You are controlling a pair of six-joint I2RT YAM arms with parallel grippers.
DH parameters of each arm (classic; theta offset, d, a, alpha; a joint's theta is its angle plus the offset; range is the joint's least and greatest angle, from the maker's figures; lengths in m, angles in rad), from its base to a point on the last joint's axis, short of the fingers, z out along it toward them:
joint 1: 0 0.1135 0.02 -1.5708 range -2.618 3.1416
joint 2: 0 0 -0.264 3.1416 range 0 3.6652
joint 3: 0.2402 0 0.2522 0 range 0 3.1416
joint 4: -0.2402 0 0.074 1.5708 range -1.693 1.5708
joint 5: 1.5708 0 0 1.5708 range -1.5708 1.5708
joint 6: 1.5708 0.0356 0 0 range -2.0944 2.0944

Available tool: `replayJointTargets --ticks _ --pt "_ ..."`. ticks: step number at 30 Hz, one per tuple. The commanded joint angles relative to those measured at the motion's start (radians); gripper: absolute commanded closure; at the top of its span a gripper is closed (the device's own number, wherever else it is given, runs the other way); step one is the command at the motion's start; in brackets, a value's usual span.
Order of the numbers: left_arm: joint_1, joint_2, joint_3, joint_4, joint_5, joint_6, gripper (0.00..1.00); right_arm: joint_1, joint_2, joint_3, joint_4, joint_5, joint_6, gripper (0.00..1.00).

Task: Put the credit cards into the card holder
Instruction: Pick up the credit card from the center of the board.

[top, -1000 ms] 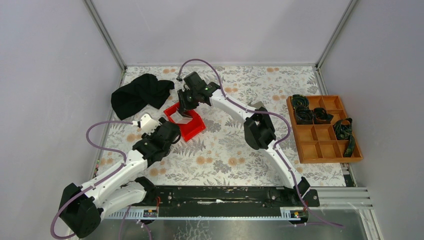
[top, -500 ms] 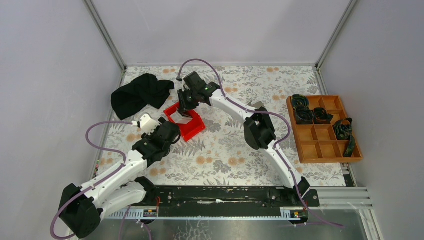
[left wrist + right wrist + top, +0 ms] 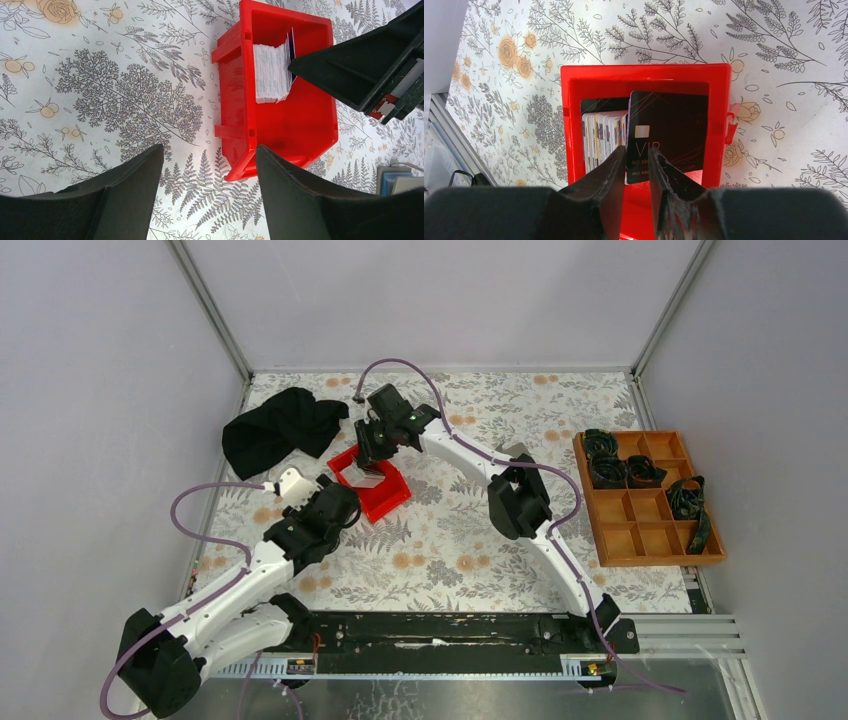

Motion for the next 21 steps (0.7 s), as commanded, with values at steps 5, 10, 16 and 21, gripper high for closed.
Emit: replayJointTargets --ticks 5,10,16,21 --pt "-0.007 -0.016 -0.007 0.015 -0.019 -0.008 0.25 -0.012 -0.079 -0.006 0.008 -0.030 0.009 0.70" --pt "-0.007 -0.011 -0.007 0.015 -0.019 -0.008 0.25 -0.022 -0.080 -0.001 0.003 -0.031 0.008 0.71" --pt "-0.007 -0.004 -0.003 0.016 -0.018 -0.010 0.25 -0.024 -0.083 -0.008 -0.007 0.001 -0.006 0.71" --pt "-0.007 -0.003 0.000 0.015 -0.025 -0.007 0.25 -0.024 -0.092 -0.007 -0.014 0.052 -0.029 0.72"
